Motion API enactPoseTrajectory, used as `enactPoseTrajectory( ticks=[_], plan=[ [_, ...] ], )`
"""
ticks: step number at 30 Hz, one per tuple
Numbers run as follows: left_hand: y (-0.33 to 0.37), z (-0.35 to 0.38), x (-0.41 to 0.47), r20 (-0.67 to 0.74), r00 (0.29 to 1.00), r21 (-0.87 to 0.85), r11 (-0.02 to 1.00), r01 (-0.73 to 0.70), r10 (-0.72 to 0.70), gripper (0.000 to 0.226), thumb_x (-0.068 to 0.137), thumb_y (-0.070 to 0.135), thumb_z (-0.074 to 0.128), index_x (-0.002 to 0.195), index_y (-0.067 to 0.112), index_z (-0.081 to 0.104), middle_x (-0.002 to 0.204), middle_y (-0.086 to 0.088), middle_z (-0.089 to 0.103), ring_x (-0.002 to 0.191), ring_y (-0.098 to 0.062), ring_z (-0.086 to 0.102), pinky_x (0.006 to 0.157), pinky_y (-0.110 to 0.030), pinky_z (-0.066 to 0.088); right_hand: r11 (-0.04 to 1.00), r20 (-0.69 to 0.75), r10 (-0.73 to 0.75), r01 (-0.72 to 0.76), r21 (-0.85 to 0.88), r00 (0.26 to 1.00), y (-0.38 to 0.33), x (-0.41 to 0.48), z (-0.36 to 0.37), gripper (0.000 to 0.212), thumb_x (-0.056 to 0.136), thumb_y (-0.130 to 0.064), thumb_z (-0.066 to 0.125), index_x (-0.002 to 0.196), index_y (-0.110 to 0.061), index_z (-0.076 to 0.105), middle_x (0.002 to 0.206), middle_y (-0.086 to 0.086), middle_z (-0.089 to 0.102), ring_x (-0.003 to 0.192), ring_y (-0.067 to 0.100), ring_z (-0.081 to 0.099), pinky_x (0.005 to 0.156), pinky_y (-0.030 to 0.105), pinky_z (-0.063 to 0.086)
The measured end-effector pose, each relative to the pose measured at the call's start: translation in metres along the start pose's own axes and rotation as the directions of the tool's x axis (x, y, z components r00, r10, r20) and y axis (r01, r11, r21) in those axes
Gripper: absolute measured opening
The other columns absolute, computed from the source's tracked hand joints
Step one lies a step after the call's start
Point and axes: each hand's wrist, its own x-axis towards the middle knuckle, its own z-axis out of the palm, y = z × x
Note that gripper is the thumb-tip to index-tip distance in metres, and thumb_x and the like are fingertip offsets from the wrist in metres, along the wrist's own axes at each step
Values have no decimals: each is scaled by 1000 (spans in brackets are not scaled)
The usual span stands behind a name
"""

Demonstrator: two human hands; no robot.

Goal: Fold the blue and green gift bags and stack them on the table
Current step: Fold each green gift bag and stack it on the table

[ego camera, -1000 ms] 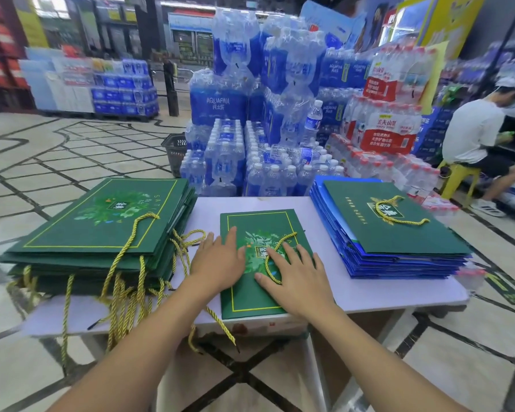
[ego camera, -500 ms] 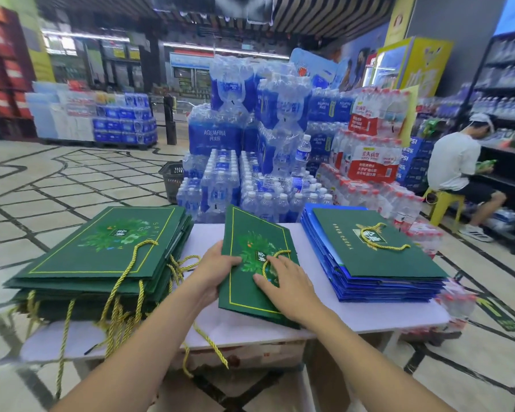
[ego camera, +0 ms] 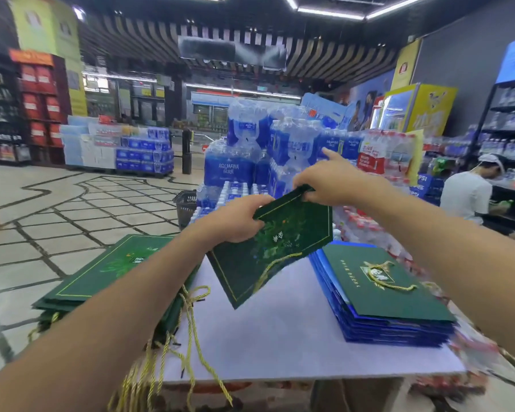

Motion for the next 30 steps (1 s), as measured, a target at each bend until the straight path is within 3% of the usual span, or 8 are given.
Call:
enactPoseTrajectory(
  ticks=[4, 9, 12, 15, 19, 22, 27, 30],
  plan=[
    [-1, 1, 8, -424, 878, 477, 879, 7, 223, 62, 93, 22, 63, 150, 34, 43, 144, 1, 56, 137, -28, 48, 104, -49, 47, 975, -49, 191, -184, 123, 980, 22, -13, 3, 14, 103, -36, 54, 114, -29, 58, 110, -2, 65, 102, 26, 61, 85, 45, 52],
    [18, 29, 14, -763, 580, 288, 953, -91, 286, 68, 87, 10, 61, 153, 19, 44, 160, -7, 38, 154, -31, 25, 122, -50, 28, 733, -24, 476, -382, 563, 879, 56, -42, 28, 13, 104, -29, 56, 112, -19, 59, 106, 2, 64, 94, 22, 62, 80, 40, 52],
    [27, 63, 32, -811, 584, 17, 999, -34, 33, 72, 91, 18, 58, 158, 9, 33, 164, -12, 30, 156, -30, 19, 127, -44, 18, 433, 16, 640, -378, 819, 768, 71, -59, 42, 18, 103, -17, 57, 120, -11, 62, 111, 6, 64, 97, 22, 61, 80, 32, 47],
    [38, 97, 60, -540, 749, -572, 821, 7, -383, 81, 86, 42, 60, 154, 6, 33, 155, -15, 44, 142, -30, 42, 120, -43, 32, 182, 123, 727, -362, 914, 676, 87, -78, 57, 21, 103, -14, 58, 120, -3, 64, 115, 13, 68, 97, 25, 64, 83, 35, 54],
    [69, 125, 81, -157, 886, -852, 514, 101, -435, 37, 86, 24, 64, 122, 18, 57, 107, -4, 64, 93, -23, 62, 87, -45, 57, -7, 244, 758, -367, 930, 605, 102, -108, 83, 20, 102, -9, 60, 120, -2, 64, 120, 19, 69, 93, 29, 67, 91, 43, 57],
    [87, 147, 87, 9, 925, -898, 405, 175, -380, 32, 91, 4, 56, 119, 15, 65, 102, -6, 70, 85, -27, 68, 81, -58, 62, 28, 284, 776, -480, 877, 564, 103, -134, 107, 25, 96, -14, 68, 119, -6, 64, 117, 11, 70, 88, 21, 64, 74, 30, 51],
    [91, 193, 90, 108, 914, -838, 459, 295, -392, 28, 97, -4, 51, 93, 18, 68, 89, -4, 71, 76, -21, 66, 84, -48, 63, 124, 376, 717, -639, 759, 586, 97, -167, 147, 55, 93, -13, 74, 142, -9, 50, 130, 1, 57, 112, 22, 58, 85, 24, 37],
    [85, 225, 89, 159, 903, -772, 520, 366, -400, 11, 94, 5, 59, 91, 10, 68, 83, -6, 67, 67, -22, 60, 73, -47, 62, 226, 412, 726, -756, 615, 551, 101, -175, 180, 69, 89, -26, 78, 149, -12, 47, 139, 8, 60, 122, 31, 59, 92, 32, 47]
  ],
)
